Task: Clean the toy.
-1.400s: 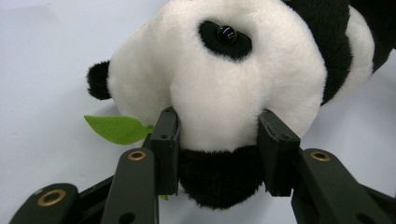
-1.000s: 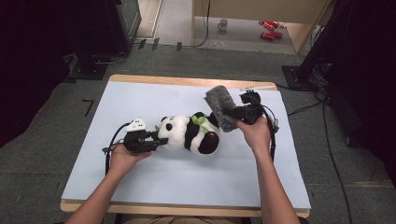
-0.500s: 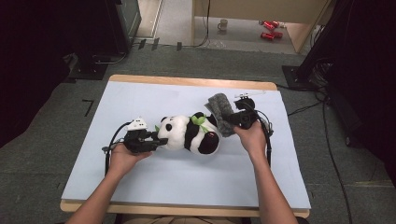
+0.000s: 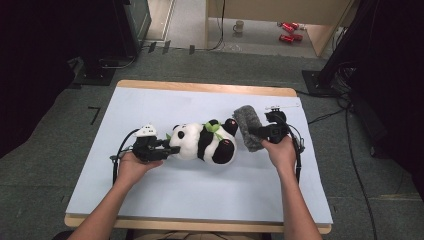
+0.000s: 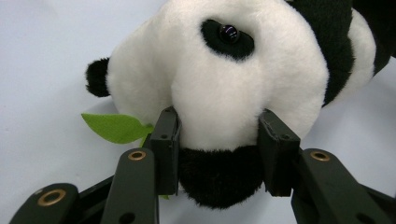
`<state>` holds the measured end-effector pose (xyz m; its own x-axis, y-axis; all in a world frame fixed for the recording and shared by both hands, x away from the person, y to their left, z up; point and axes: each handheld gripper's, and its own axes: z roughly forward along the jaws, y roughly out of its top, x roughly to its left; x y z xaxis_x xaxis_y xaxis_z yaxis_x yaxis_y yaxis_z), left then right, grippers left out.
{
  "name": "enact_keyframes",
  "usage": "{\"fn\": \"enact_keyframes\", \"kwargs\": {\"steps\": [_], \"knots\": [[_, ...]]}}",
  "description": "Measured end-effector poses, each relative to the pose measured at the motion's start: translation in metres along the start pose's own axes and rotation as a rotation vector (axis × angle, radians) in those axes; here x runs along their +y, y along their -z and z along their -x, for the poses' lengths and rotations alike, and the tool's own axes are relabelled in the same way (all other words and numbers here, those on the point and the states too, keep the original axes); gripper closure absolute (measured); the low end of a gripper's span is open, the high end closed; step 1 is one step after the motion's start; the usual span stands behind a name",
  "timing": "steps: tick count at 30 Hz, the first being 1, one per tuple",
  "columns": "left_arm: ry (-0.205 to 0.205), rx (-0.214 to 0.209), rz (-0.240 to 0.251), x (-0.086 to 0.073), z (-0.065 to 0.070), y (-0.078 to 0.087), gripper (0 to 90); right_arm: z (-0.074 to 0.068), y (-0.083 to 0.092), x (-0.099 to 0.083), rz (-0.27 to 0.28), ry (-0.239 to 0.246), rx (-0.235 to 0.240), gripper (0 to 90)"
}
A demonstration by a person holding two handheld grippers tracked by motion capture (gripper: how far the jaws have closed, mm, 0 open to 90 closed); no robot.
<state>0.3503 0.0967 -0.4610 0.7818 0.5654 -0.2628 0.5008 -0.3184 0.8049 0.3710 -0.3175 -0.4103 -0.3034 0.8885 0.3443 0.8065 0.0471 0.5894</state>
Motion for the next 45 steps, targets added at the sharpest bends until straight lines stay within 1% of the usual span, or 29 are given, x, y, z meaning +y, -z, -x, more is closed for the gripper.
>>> {"fn": "enact_keyframes", "kwargs": {"steps": [2, 3, 5, 8, 9, 13, 16, 18, 19, 20, 23, 25, 28, 32, 36, 42, 45], "knots": [[0.001, -0.002, -0.005, 0.001, 0.0, 0.0, 56.9, 0.0, 0.009, 0.001, 0.022, -0.007, 0.009, 78.6], [0.002, -0.002, -0.006, 0.001, 0.0, 0.0, 56.9, -0.001, 0.014, 0.002, 0.042, -0.007, 0.021, 78.5], [0.005, -0.001, -0.006, 0.002, 0.0, 0.0, 56.9, -0.005, 0.022, 0.005, 0.064, 0.004, 0.038, 78.5], [0.003, 0.005, -0.008, 0.001, 0.001, 0.0, 56.8, -0.015, 0.028, 0.008, 0.085, 0.026, 0.056, 78.5], [0.002, 0.006, -0.007, 0.001, 0.001, 0.0, 56.7, -0.021, 0.028, 0.01, 0.087, 0.044, 0.065, 78.5], [-0.002, 0.006, -0.005, 0.001, 0.001, 0.0, 56.7, -0.038, 0.022, 0.013, 0.077, 0.088, 0.092, 78.5], [-0.008, 0.013, -0.005, 0.001, 0.002, -0.001, 56.7, -0.05, 0.016, 0.015, 0.07, 0.128, 0.106, 78.5], [-0.007, 0.014, -0.005, 0.001, 0.002, -0.001, 56.7, -0.057, 0.012, 0.015, 0.064, 0.145, 0.121, 78.5], [-0.011, 0.014, -0.007, 0.001, 0.002, -0.001, 56.7, -0.062, 0.007, 0.015, 0.056, 0.161, 0.128, 78.5], [-0.011, 0.015, -0.008, 0.001, 0.002, -0.001, 56.7, -0.067, 0.001, 0.013, 0.036, 0.174, 0.132, 78.5], [-0.023, 0.021, -0.023, 0.001, 0.003, -0.001, 56.6, -0.072, -0.014, 0.008, -0.01, 0.192, 0.138, 78.5], [-0.023, 0.022, -0.03, 0.0, 0.004, -0.001, 56.6, -0.071, -0.021, 0.004, -0.025, 0.185, 0.144, 78.4], [-0.023, 0.025, -0.036, 0.0, 0.006, -0.001, 56.6, -0.064, -0.022, -0.001, -0.02, 0.161, 0.155, 78.3], [-0.005, 0.027, -0.039, 0.0, 0.006, -0.001, 56.7, -0.057, -0.023, -0.008, -0.013, 0.151, 0.156, 78.3], [0.011, 0.025, -0.041, 0.001, 0.005, -0.002, 56.8, -0.053, -0.02, -0.013, -0.014, 0.151, 0.136, 78.3], [0.011, 0.018, -0.047, 0.002, 0.004, -0.002, 56.6, -0.044, -0.016, -0.024, -0.017, 0.133, 0.118, 78.3], [0.015, 0.01, -0.049, 0.003, 0.002, -0.002, 56.6, -0.038, -0.014, -0.03, -0.03, 0.116, 0.11, 78.4]]}}
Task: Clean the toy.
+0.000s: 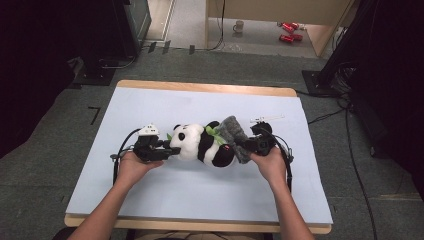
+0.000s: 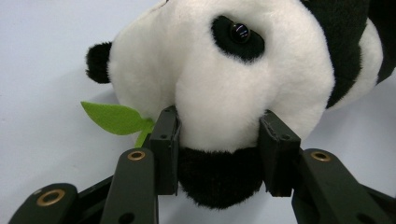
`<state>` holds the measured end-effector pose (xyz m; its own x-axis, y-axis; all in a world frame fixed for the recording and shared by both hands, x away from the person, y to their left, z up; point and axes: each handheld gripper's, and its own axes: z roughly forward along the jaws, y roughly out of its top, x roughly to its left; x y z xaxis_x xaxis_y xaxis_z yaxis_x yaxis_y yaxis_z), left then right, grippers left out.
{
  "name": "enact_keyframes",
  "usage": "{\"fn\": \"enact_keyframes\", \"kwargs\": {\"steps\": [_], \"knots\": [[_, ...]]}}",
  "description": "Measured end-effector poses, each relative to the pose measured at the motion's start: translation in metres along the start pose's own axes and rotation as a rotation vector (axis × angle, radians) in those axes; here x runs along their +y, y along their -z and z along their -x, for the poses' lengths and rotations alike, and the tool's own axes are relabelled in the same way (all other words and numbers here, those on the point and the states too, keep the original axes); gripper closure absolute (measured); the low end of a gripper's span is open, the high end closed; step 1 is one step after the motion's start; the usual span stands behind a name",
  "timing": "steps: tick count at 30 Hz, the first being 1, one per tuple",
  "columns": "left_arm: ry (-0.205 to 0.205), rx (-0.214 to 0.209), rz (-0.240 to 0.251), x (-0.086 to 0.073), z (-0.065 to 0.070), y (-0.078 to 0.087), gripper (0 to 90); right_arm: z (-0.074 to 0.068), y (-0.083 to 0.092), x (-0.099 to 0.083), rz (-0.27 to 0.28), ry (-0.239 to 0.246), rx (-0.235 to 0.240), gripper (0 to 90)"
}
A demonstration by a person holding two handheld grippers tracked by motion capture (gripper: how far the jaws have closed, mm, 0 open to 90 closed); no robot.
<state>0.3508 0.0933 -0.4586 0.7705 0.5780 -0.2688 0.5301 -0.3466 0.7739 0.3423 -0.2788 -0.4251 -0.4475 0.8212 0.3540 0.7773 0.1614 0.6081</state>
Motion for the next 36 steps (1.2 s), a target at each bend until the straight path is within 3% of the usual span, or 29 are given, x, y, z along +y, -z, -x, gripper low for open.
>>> {"fn": "enact_keyframes", "kwargs": {"steps": [5, 11, 16, 22, 27, 31, 36], "knots": [[0.011, -0.008, 0.0, 0.002, -0.003, 0.0, 56.6, 0.008, 0.001, -0.01, -0.015, -0.037, 0.001, 78.4], [0.032, -0.023, -0.002, 0.005, -0.006, -0.001, 56.6, 0.02, -0.001, -0.02, -0.071, -0.066, -0.033, 78.4], [0.046, -0.037, -0.002, 0.007, -0.009, -0.001, 56.7, 0.027, 0.007, -0.022, -0.077, -0.078, -0.057, 78.5], [0.052, -0.042, -0.003, 0.008, -0.01, -0.002, 56.8, 0.032, 0.033, -0.018, -0.007, -0.096, -0.063, 78.5], [0.05, -0.042, 0.003, 0.009, -0.011, -0.004, 56.7, 0.027, 0.052, -0.008, 0.061, -0.077, -0.045, 78.5], [0.036, -0.029, 0.003, 0.01, -0.009, -0.005, 56.6, 0.023, 0.053, 0.001, 0.074, -0.054, -0.03, 78.4], [0.02, -0.014, 0.014, 0.006, -0.006, -0.005, 56.5, 0.011, 0.041, 0.016, 0.061, -0.013, -0.004, 78.4]]}}
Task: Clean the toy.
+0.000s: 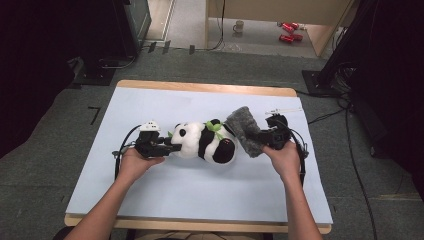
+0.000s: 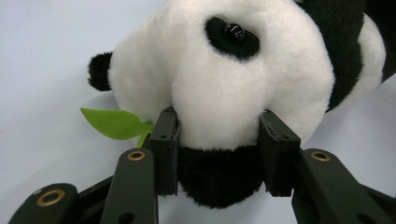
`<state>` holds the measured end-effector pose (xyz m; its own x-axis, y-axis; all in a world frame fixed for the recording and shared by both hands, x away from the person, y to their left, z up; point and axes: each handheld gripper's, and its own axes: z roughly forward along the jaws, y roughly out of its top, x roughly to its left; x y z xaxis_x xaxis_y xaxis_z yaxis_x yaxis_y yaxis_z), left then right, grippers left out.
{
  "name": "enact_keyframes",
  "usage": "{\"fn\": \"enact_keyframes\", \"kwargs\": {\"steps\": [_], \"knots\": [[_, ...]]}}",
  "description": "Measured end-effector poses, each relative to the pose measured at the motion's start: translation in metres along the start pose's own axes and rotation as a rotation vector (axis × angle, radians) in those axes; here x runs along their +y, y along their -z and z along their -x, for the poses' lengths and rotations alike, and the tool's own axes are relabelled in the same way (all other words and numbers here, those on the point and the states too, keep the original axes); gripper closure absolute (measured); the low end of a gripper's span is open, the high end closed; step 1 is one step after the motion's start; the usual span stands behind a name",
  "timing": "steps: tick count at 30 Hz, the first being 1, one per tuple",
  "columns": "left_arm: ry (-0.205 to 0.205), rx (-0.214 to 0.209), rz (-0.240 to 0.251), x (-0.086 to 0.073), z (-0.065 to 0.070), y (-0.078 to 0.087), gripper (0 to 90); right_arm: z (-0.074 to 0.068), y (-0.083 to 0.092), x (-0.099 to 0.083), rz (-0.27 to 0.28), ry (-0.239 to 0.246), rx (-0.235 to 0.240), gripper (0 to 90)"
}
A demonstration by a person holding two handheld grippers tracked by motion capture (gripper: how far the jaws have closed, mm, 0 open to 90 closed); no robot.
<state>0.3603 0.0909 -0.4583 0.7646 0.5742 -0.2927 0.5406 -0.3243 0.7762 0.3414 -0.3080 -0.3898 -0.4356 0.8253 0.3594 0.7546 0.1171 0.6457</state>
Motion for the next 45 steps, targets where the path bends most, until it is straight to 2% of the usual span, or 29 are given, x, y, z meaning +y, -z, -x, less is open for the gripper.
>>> {"fn": "enact_keyframes", "kwargs": {"steps": [6, 10, 16, 20, 23, 30, 37, 41, 45], "knots": [[-0.028, 0.029, 0.009, -0.008, 0.005, 0.001, 56.4, -0.024, -0.02, 0.016, -0.021, 0.065, 0.058, 78.4], [-0.031, 0.042, 0.01, -0.012, 0.008, 0.001, 56.2, -0.039, -0.033, 0.023, -0.049, 0.113, 0.088, 78.4], [-0.04, 0.058, -0.002, -0.015, 0.01, 0.001, 55.8, -0.051, -0.051, 0.021, -0.085, 0.148, 0.092, 78.4], [-0.041, 0.067, -0.009, -0.014, 0.012, 0.0, 55.7, -0.043, -0.057, 0.014, -0.085, 0.101, 0.126, 78.4], [-0.027, 0.055, -0.007, -0.013, 0.01, 0.0, 55.8, -0.037, -0.058, 0.012, -0.083, 0.085, 0.132, 78.3], [-0.017, 0.055, -0.029, -0.008, 0.008, -0.001, 57.8, -0.03, -0.054, 0.006, -0.074, 0.084, 0.082, 78.3], [0.022, 0.039, -0.036, -0.001, 0.002, -0.003, 57.9, -0.013, -0.046, -0.008, -0.074, 0.03, 0.068, 78.4], [0.05, 0.022, -0.036, 0.005, -0.002, -0.004, 58.1, -0.004, -0.042, -0.018, -0.084, 0.01, 0.034, 78.4], [0.059, 0.007, -0.04, 0.009, -0.006, -0.005, 58.3, 0.006, -0.043, -0.03, -0.099, -0.031, 0.017, 78.4]]}}
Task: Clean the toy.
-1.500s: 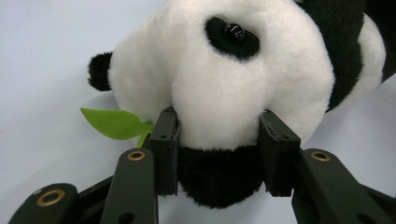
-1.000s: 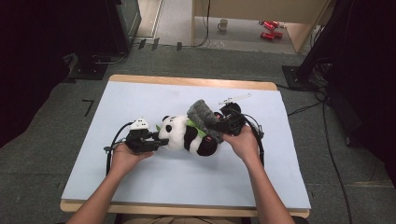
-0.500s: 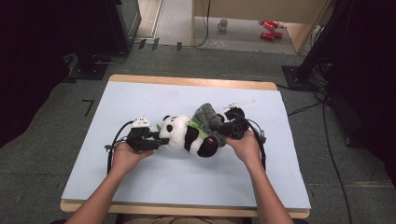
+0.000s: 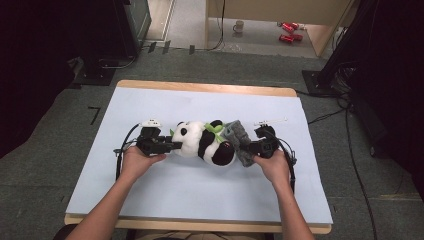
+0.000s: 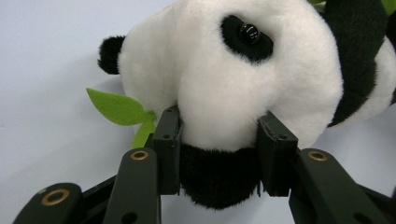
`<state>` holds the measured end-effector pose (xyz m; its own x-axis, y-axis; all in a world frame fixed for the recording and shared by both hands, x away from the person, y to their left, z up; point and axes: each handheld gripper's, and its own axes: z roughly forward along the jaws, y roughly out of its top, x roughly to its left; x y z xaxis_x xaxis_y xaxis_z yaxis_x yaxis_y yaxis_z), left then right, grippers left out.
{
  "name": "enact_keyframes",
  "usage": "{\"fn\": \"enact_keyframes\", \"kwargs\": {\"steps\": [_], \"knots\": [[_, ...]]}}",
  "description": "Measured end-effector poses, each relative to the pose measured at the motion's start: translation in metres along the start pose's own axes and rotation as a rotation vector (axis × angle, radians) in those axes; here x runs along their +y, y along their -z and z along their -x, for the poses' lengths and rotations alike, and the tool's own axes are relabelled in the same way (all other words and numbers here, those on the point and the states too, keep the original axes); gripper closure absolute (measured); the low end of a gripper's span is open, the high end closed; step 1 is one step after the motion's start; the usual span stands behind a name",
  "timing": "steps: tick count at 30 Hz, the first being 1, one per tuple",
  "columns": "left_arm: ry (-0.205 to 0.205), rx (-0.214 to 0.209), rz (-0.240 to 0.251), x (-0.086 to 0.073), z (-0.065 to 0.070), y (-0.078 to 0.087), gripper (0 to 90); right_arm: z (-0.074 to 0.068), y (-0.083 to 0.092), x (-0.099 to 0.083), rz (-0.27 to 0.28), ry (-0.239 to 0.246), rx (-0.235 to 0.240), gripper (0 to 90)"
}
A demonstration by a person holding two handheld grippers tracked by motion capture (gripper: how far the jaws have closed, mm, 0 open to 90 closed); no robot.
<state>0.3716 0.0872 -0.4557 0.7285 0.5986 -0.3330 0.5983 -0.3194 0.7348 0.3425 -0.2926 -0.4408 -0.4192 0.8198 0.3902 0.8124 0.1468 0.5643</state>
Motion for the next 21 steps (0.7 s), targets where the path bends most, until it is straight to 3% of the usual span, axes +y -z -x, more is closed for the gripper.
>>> {"fn": "enact_keyframes", "kwargs": {"steps": [6, 8, 10, 13, 21], "knots": [[0.04, -0.025, 0.008, 0.006, -0.007, -0.001, 58.3, 0.013, -0.003, -0.013, -0.092, -0.037, -0.089, 78.5], [0.044, -0.031, 0.007, 0.006, -0.007, -0.001, 58.3, 0.015, -0.001, -0.014, -0.1, -0.047, -0.098, 78.5], [0.043, -0.032, 0.009, 0.006, -0.007, -0.001, 58.3, 0.019, 0.012, -0.013, -0.081, -0.067, -0.108, 78.5], [0.045, -0.029, 0.012, 0.006, -0.006, -0.002, 58.3, 0.014, 0.026, -0.006, -0.042, -0.058, -0.104, 78.5], [0.025, -0.005, 0.024, 0.003, -0.001, -0.002, 58.3, -0.016, 0.064, 0.018, 0.05, 0.006, -0.056, 78.4]]}}
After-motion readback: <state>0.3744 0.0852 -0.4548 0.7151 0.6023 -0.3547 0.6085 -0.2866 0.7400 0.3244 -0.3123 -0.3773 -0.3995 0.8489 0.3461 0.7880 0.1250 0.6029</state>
